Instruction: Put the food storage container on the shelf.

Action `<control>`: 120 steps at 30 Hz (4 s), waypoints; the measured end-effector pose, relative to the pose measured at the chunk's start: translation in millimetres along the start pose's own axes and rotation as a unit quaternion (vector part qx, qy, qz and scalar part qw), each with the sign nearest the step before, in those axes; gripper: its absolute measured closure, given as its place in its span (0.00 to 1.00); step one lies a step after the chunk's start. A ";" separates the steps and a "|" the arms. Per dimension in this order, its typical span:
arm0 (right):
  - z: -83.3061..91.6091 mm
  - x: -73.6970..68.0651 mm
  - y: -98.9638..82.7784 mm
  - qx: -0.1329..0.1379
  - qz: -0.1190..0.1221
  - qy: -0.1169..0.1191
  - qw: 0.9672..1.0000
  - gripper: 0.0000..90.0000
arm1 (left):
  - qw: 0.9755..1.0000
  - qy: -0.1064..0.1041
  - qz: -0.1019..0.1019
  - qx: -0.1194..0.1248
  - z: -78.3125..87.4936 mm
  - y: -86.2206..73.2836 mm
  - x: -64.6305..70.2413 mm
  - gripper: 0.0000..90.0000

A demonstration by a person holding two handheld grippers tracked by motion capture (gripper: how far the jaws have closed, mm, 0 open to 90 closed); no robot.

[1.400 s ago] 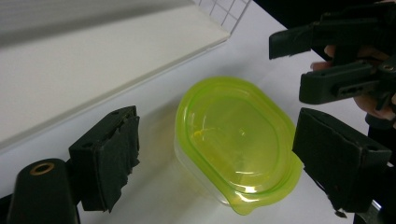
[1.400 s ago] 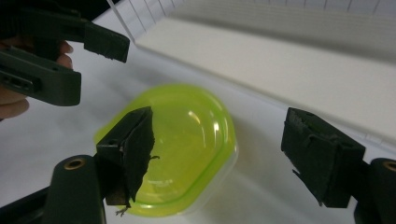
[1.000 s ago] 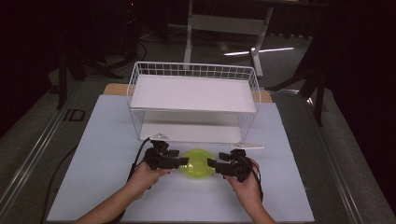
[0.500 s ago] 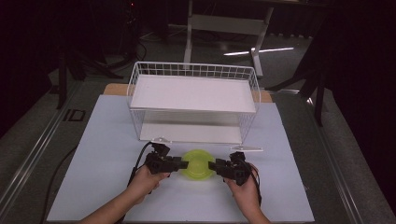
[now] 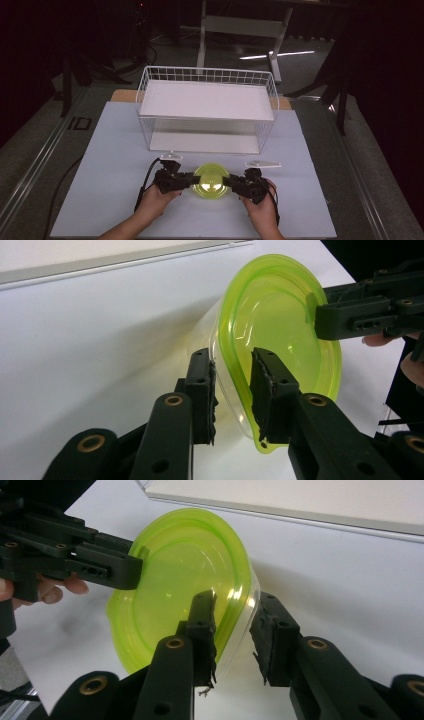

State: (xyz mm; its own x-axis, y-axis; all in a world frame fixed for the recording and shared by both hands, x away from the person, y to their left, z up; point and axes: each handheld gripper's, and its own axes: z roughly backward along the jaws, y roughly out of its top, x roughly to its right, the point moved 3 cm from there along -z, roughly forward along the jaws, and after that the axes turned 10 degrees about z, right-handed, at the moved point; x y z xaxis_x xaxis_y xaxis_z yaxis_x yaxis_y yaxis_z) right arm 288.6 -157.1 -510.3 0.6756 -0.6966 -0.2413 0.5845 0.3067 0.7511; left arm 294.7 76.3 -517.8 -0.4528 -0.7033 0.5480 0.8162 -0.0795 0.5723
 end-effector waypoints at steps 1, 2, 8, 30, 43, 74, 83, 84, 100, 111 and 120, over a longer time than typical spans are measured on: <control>0.4 -0.4 -0.2 0.000 -0.001 0.001 1.000 0.80 | 1.000 0.001 0.002 0.001 0.4 -0.7 0.5 0.81; 0.6 -1.1 0.0 -0.001 0.000 0.003 1.000 0.80 | 1.000 0.002 0.003 0.001 0.8 -1.4 1.2 0.81; 2.3 -2.9 -1.1 -0.002 -0.001 0.003 1.000 0.82 | 1.000 0.000 -0.003 0.004 2.2 -4.5 4.7 0.83; 12.5 -2.7 32.8 0.035 0.015 -0.004 0.999 0.89 | 0.998 0.013 -0.040 0.052 26.0 25.4 15.8 0.90; 0.6 3.7 58.6 0.043 0.014 -0.016 0.999 0.89 | 0.996 0.020 -0.043 0.069 26.8 46.9 1.8 0.90; -52.9 40.7 65.5 0.025 -0.003 -0.046 0.999 0.87 | 0.994 0.042 -0.041 0.090 -14.3 64.8 -43.3 0.90; -56.5 44.7 69.9 0.034 -0.002 -0.056 0.998 0.87 | 0.993 0.033 -0.045 0.102 -18.8 69.2 -47.8 0.88; -57.0 45.9 71.3 0.034 -0.003 -0.058 0.998 0.87 | 0.993 0.032 -0.046 0.102 -19.7 68.9 -48.1 0.86; -65.8 54.9 79.8 0.056 0.000 -0.103 0.993 0.75 | 0.987 0.062 -0.051 0.138 -26.6 81.4 -52.6 0.73; -68.3 51.7 83.8 0.069 0.022 -0.114 0.991 0.66 | 0.984 0.064 -0.049 0.156 -27.8 85.0 -54.9 0.60; -61.1 38.1 81.6 0.081 0.032 -0.101 0.991 0.64 | 0.984 0.053 -0.035 0.164 -20.7 77.5 -58.2 0.55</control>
State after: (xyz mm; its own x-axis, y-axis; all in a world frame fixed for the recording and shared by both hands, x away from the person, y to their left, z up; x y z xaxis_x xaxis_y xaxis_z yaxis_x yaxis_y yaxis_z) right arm 389.5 -119.0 -495.8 0.5948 -0.8004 -0.0744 0.4534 0.2575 0.8533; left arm 391.7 96.5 -518.0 -0.4491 -0.7757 0.4433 0.6163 0.0902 0.7823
